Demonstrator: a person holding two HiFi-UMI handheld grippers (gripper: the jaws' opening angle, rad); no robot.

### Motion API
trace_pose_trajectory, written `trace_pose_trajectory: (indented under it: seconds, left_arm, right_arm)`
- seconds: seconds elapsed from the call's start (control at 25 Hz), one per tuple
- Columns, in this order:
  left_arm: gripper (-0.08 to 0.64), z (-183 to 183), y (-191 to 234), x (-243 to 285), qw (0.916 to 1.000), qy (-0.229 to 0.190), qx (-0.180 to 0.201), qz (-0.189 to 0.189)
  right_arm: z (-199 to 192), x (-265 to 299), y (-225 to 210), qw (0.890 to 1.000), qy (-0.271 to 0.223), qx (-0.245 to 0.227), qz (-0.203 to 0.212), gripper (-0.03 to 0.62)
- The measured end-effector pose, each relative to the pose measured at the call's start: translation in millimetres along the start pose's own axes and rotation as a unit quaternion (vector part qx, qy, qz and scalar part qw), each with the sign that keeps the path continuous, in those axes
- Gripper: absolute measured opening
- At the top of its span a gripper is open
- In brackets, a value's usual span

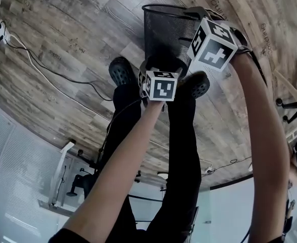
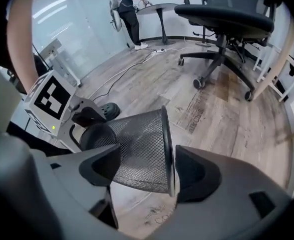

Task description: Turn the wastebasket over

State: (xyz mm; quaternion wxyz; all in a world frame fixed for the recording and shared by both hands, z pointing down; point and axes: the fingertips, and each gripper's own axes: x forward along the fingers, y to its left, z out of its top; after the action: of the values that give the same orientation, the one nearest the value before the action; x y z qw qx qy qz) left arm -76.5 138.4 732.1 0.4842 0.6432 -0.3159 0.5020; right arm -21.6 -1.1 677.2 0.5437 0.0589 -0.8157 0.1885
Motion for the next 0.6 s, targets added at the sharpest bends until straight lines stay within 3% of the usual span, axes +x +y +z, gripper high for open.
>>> trace_pose_trajectory:
  seconds: [0.16,0.48,0.6]
  left_arm:
    - [0.502,0,-5,2,1.0,0.003,0.001,0.009]
    - [0.511,1,-3,2,1.0,0.002,-0.002,0.006]
    - [0.51,2,-4,2,1.0,-0.004,0.0,0.009]
  right_arm:
    - [-10,5,1,0.999,0.023,-0.024,-0.006,0.334]
    - [-9,4,-4,0.998,0.017,-0.037,-0.041,0.3]
    - [-9,-2,-9,0.998,0.007,-0.032,-0.061,0.232]
